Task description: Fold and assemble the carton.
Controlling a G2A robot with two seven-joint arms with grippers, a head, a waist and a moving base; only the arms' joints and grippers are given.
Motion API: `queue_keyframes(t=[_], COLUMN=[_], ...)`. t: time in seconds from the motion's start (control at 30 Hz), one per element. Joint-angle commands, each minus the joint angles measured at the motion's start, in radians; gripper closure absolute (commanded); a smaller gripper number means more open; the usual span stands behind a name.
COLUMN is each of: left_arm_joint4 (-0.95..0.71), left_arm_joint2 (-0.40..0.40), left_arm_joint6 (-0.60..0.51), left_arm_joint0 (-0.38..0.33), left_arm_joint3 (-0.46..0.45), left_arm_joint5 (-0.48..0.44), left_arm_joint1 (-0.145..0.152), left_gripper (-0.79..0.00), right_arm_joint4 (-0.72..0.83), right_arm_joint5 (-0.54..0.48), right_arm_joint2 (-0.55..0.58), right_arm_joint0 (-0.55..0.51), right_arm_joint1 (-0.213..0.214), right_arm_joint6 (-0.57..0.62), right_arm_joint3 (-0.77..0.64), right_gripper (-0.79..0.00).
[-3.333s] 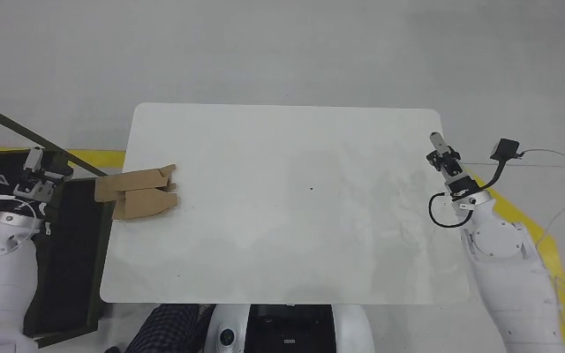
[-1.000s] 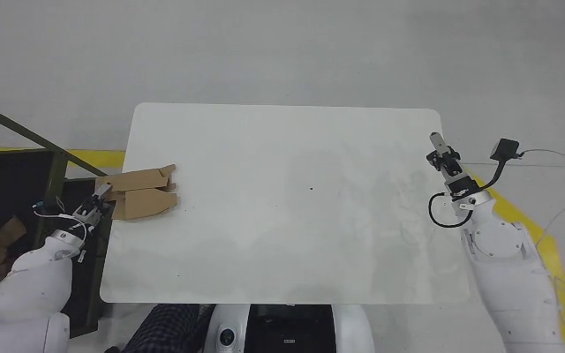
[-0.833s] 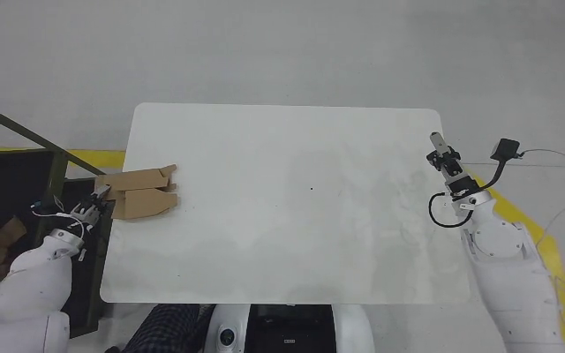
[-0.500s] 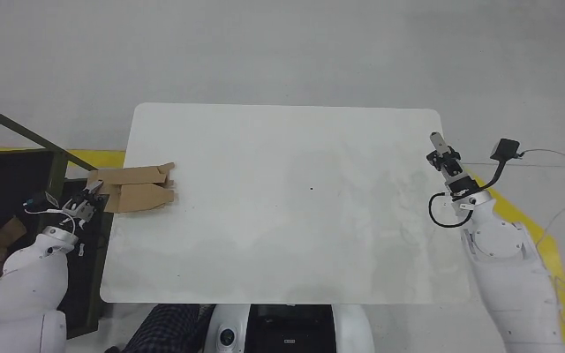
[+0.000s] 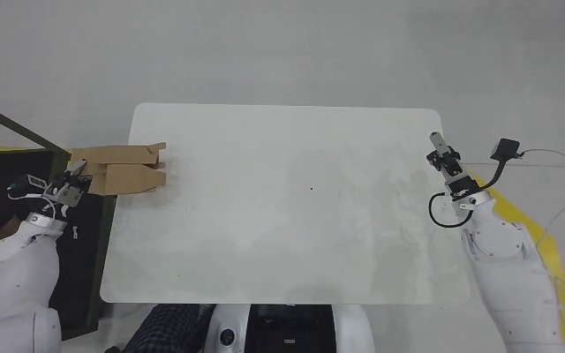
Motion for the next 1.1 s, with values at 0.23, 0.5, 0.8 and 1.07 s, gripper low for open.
queue_keyframes(t=[0.23, 0.5, 0.8, 1.07], left_arm_joint4=[-0.003, 0.028, 0.058, 0.051], left_arm_joint2=[0.04, 0.123, 0.197, 0.212], left_arm_joint6=[-0.029, 0.025, 0.078, 0.08], left_arm_joint0=[0.023, 0.088, 0.187, 0.24], left_arm_joint3=[-0.166, -0.361, -0.568, -0.657], left_arm_joint5=[0.101, 0.127, 0.148, 0.152], left_arm_joint1=[-0.022, -0.056, -0.081, -0.088], left_gripper=[0.0, 0.0, 0.0, 0.0], right_arm_joint4=[0.0, 0.0, 0.0, 0.0], right_arm_joint5=[0.0, 0.0, 0.0, 0.0], right_arm_joint2=[0.0, 0.0, 0.0, 0.0], right_arm_joint0=[0.0, 0.0, 0.0, 0.0], right_arm_joint1=[0.0, 0.0, 0.0, 0.0], right_arm_joint6=[0.0, 0.0, 0.0, 0.0], right_arm_joint3=[0.0, 0.0, 0.0, 0.0], right_gripper=[-0.785, -0.785, -0.785, -0.785])
